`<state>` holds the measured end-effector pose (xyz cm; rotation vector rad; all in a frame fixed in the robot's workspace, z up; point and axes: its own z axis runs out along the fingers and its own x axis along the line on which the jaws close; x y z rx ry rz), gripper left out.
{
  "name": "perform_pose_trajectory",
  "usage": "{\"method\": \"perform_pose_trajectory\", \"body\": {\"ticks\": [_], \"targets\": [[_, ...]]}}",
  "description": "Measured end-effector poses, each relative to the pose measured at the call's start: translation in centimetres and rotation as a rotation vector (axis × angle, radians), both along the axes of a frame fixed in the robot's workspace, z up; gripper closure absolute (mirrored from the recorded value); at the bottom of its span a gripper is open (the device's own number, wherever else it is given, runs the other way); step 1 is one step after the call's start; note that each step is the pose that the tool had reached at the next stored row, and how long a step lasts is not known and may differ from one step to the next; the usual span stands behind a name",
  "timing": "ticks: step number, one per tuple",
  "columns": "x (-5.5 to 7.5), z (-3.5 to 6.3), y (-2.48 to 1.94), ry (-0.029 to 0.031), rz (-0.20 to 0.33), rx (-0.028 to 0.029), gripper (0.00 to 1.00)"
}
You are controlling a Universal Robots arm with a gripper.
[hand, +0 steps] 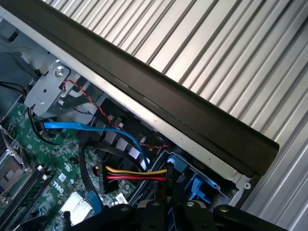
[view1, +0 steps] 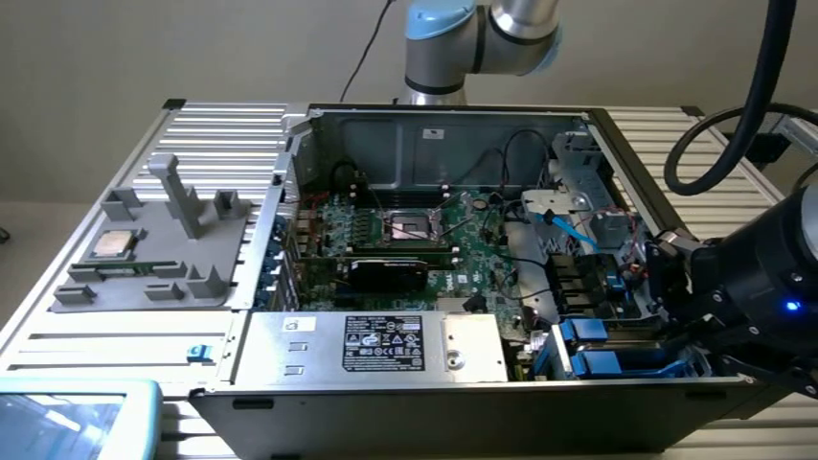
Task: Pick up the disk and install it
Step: 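Insert the first disk wire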
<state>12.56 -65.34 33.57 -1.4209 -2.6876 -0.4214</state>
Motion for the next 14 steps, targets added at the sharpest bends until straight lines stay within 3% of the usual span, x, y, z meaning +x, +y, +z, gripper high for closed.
{"method": "perform_pose_trajectory", "body": {"ticks": [1,2,8,9,10,12,14], "targets": [[0.0,-0.01,0.01,-0.0005,0.0,-0.0092,0.83],[0.0,-0.01,0.01,-0.0006,0.0,-0.0115,0.83],[-0.01,0.0,0.01,-0.0007,0.0,-0.0117,0.83],[-0.01,0.0,0.02,-0.0007,0.0,-0.014,0.83],[-0.01,0.01,0.04,-0.0007,0.0,-0.0197,0.83],[-0.02,0.0,0.05,-0.0007,0.0,-0.0366,0.83],[-0.02,0.0,0.07,-0.0007,-0.001,-0.061,0.83]]}}
